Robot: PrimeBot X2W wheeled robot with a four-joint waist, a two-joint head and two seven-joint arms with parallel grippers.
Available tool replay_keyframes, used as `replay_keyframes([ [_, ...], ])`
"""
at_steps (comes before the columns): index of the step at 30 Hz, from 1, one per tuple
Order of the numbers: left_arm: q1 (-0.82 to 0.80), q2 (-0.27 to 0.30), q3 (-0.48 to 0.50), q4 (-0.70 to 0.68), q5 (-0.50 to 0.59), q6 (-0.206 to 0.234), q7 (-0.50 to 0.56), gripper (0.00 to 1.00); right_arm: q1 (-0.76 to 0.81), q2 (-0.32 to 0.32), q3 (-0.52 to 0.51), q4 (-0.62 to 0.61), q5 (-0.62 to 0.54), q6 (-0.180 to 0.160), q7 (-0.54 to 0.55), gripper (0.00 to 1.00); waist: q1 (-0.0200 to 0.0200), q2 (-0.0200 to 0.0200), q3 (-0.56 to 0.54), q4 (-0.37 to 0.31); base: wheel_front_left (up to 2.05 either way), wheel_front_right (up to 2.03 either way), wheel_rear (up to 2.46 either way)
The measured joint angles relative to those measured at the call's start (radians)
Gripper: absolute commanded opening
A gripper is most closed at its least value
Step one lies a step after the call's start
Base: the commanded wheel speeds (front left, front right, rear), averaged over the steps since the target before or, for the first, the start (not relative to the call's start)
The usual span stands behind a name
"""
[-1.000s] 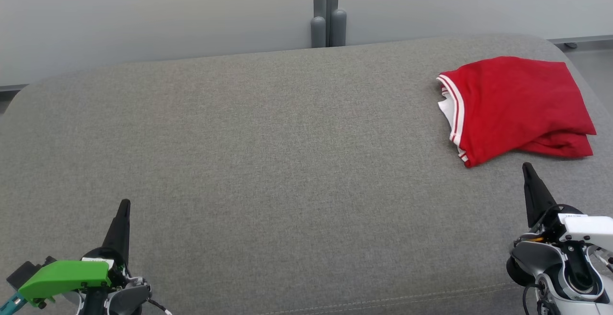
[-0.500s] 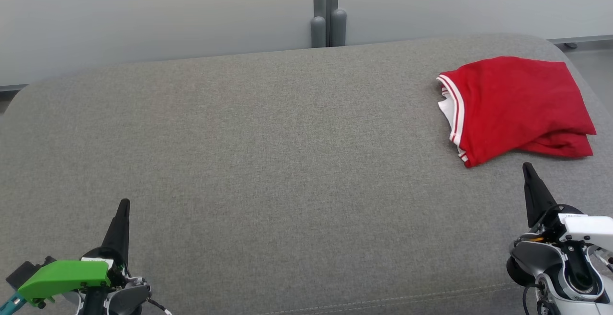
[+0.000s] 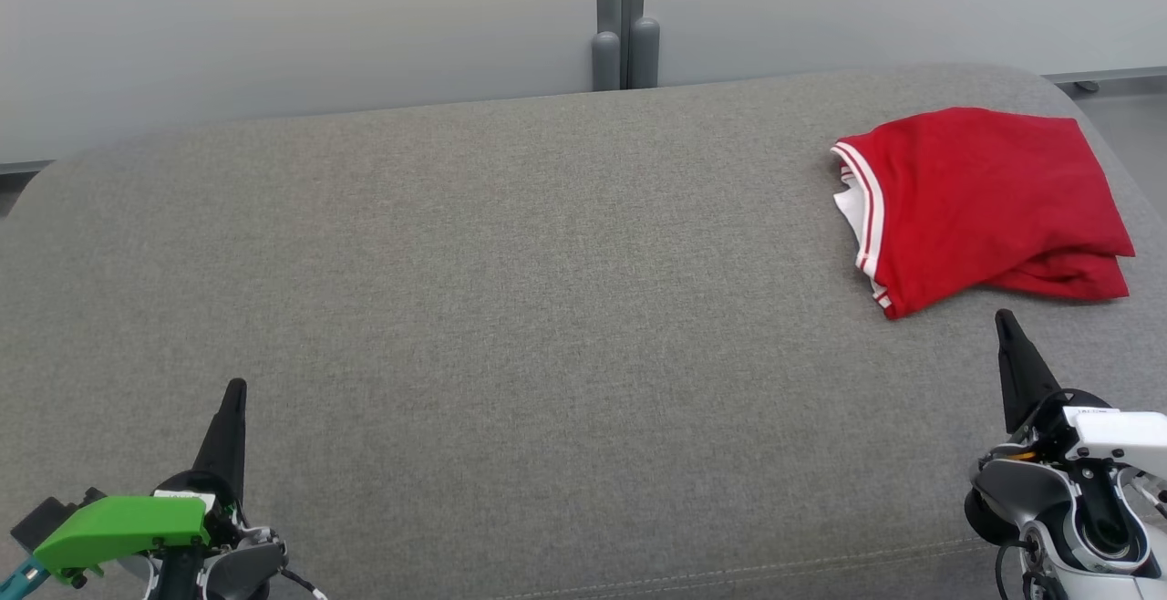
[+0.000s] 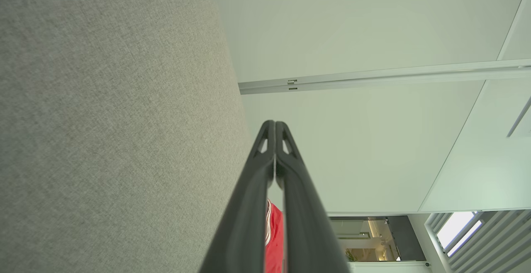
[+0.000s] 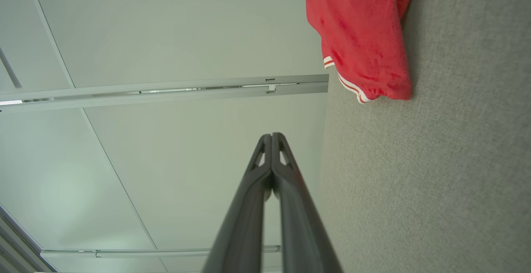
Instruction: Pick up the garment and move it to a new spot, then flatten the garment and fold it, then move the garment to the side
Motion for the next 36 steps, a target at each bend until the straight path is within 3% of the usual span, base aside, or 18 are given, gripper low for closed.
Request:
replay_keyframes([
  [36,0.000,-0.001,0.003,-0.001,0.000,0.000,0.001,0.00,0.000,0.001,-0.002,-0.001,-0.001,0.000,0.000,0.00,0.0000,0.0000,0.000,0.000,0.00,0.00,0.00],
])
